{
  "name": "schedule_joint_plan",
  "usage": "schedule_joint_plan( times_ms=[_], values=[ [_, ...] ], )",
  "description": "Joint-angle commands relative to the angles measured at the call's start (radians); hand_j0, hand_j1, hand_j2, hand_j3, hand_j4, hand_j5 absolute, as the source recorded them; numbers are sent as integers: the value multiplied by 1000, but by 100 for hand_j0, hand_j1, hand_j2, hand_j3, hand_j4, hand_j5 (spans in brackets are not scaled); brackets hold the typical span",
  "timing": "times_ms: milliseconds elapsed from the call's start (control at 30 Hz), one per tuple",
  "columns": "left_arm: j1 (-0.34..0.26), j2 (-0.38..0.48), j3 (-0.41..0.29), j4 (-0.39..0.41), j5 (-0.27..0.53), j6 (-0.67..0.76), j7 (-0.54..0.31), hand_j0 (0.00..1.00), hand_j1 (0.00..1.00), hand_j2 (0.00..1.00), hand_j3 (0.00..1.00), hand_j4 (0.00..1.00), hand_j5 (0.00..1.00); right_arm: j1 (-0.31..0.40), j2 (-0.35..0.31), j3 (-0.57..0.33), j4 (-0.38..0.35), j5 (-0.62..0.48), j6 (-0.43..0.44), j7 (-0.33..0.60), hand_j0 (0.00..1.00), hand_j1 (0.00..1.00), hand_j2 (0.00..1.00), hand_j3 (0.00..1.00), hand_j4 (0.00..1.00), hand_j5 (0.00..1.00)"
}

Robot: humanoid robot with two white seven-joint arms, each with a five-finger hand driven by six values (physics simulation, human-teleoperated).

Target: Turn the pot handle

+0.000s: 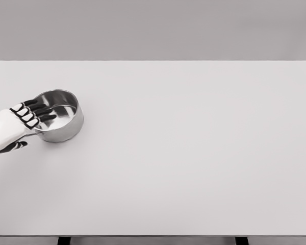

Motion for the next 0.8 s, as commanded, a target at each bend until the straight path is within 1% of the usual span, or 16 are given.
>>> schedule_joint_plan(
  times_ms=[0,400,633,767],
  values=[
    [0,0,4,8,6,-1,0,100,100,100,100,100,100,0,0,0,0,0,0,0,100,100,100,100,100,100],
    [-15,0,5,59,3,-1,0,100,100,100,100,100,100,-2,0,0,0,0,0,0,100,100,100,100,100,100],
    [-17,-1,13,60,3,-1,0,100,100,100,100,100,100,0,0,0,0,0,0,0,100,100,100,100,100,100],
    [-26,-1,13,77,3,-1,0,100,100,100,100,100,100,0,0,0,0,0,0,0,100,100,100,100,100,100]
  ],
)
